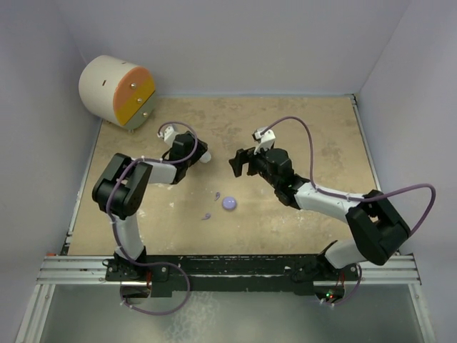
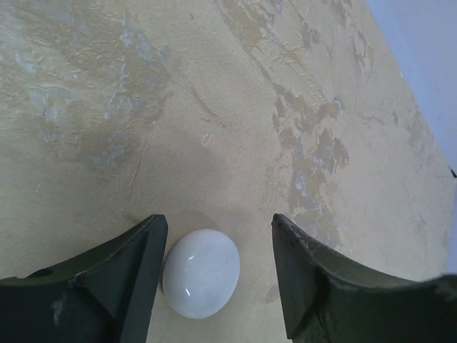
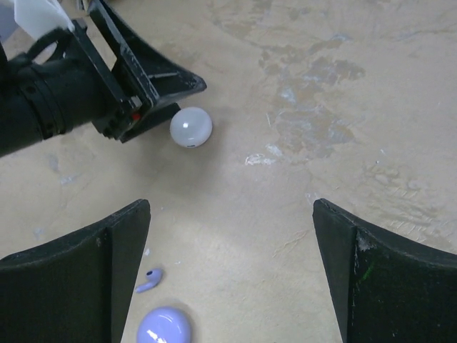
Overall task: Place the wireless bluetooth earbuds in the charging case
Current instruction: Place the charging case at the center of the board, then pick up the charging case at the center of the board.
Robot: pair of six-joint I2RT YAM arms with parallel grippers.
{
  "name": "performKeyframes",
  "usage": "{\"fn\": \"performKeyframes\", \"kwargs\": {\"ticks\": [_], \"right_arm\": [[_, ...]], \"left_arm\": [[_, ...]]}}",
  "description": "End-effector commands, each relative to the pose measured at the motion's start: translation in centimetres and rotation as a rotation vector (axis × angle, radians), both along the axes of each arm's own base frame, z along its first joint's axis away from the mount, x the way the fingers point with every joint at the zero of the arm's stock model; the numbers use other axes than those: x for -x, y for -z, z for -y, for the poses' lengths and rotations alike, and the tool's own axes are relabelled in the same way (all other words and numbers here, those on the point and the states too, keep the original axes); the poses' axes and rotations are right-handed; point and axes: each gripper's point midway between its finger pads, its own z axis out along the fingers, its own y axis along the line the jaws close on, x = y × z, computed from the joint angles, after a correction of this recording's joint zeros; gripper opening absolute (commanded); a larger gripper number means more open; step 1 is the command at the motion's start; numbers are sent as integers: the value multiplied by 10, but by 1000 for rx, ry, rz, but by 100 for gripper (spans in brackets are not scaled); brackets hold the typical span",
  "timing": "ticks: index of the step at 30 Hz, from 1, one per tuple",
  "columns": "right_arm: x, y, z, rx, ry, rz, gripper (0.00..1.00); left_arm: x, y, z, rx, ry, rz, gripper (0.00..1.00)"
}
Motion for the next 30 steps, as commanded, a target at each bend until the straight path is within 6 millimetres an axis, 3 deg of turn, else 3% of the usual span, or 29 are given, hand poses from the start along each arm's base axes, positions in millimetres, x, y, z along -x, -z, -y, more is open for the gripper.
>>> {"fn": "performKeyframes", "kwargs": {"ticks": [1,5,10,14,18,24,30], "right_arm": [[12,-4,-24,3,-104,-33,96],[41,17,-43,35,-143,-139,96],[79,44,-65,58,-128,-262,96],[97,72,-65,100,-52,-345,96],[110,91,-67,125,-22,-397,96],[114,109,-66,156,31,-435,96],[113,132,-59,217,86,-469,96]], "left_arm": [[-1,-13,-13,-24,-6,12,61],[10,-38,-31,-28,-42,41,62],[49,-81,-49,0,-80,100,61],[83,-114,-60,46,-86,168,61],[108,-131,-66,55,-76,193,60],[128,-130,-69,73,-64,196,60],[130,-121,-64,81,-41,182,59]]}}
